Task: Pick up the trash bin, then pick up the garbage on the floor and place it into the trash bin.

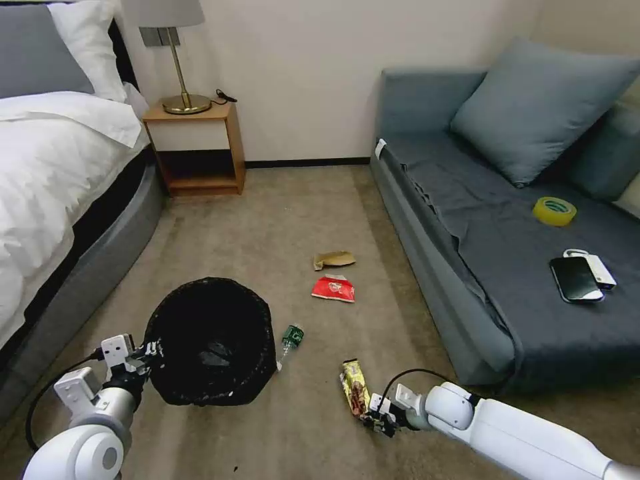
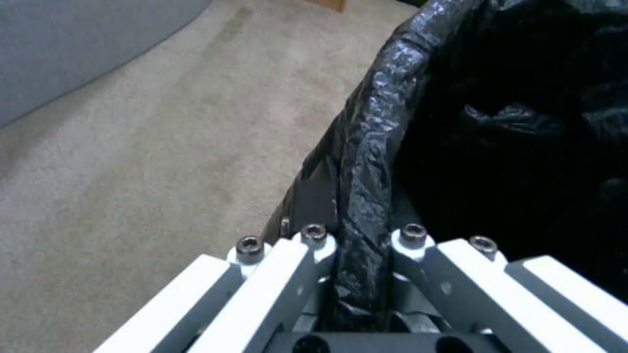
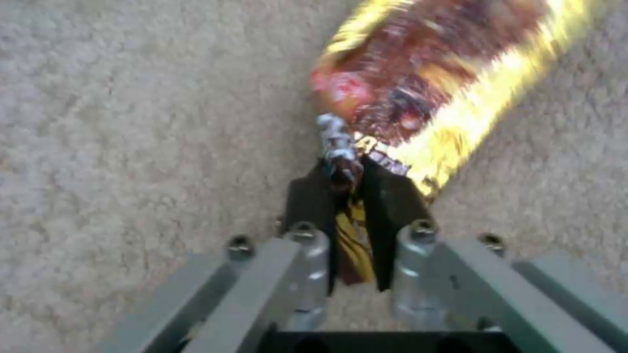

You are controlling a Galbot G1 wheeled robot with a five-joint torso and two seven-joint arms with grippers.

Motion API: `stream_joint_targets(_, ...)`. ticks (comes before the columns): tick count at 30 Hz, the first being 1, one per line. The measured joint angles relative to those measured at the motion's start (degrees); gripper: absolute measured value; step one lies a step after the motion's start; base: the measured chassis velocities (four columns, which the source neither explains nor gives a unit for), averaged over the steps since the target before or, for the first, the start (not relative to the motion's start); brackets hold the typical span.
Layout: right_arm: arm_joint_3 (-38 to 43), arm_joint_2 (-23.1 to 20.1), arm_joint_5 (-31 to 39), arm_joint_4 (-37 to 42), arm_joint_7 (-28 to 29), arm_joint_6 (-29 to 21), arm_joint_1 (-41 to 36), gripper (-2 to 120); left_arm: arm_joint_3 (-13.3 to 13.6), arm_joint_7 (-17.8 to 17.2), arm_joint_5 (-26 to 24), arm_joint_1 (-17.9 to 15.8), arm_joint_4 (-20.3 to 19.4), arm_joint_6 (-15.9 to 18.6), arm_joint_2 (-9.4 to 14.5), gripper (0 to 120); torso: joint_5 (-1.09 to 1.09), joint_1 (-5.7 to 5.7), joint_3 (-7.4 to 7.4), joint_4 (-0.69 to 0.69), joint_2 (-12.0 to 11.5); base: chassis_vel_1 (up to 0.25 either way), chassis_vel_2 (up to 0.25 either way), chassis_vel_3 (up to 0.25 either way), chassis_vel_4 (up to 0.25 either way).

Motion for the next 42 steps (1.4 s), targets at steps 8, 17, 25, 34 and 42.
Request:
stream_joint_targets(8, 1.76, -0.13, 0.03, 0.91, 0.04, 0.32, -0.43, 0, 0.42, -0.02, 0.20, -0.01, -0.27, 0.11, -0.20, 4, 0.00, 0.00, 0.00, 0.00, 0.01, 0.000, 0.000, 0.000, 0.000)
stream_joint_targets(17, 10.29, -2.16, 3.01, 7.90, 1.49, -0.45, -2.00, 0, 2.98, -0.39, 1.47, -0.79, -0.83, 0.30, 0.18, 4, 0.00, 0.00, 0.00, 0.00, 0.01, 0.000, 0.000, 0.000, 0.000)
stream_joint_targets(25, 21.54, -5.24, 6.94, 18.76, 2.12, -1.62, -2.70, 0, 7.08, -1.87, 2.69, -2.03, -0.57, 0.91, 0.34, 4, 0.01, 0.00, 0.00, -0.01, 0.01, 0.000, 0.000, 0.000, 0.000)
stream_joint_targets(34, 28.55, -8.85, 11.30, 30.88, 0.84, -1.80, -1.05, 0, 10.21, -2.43, 3.79, -2.92, 1.01, 1.08, -0.30, 4, -0.01, 0.00, 0.00, 0.00, 0.00, 0.000, 0.000, 0.000, 0.000)
stream_joint_targets(42, 26.92, -11.18, 13.78, 43.55, 2.67, -4.32, 0.62, 0, 12.18, -2.48, 3.86, -3.61, 2.58, 1.46, -0.74, 3, 0.00, 0.00, 0.00, 0.00, 0.00, 0.000, 0.000, 0.000, 0.000)
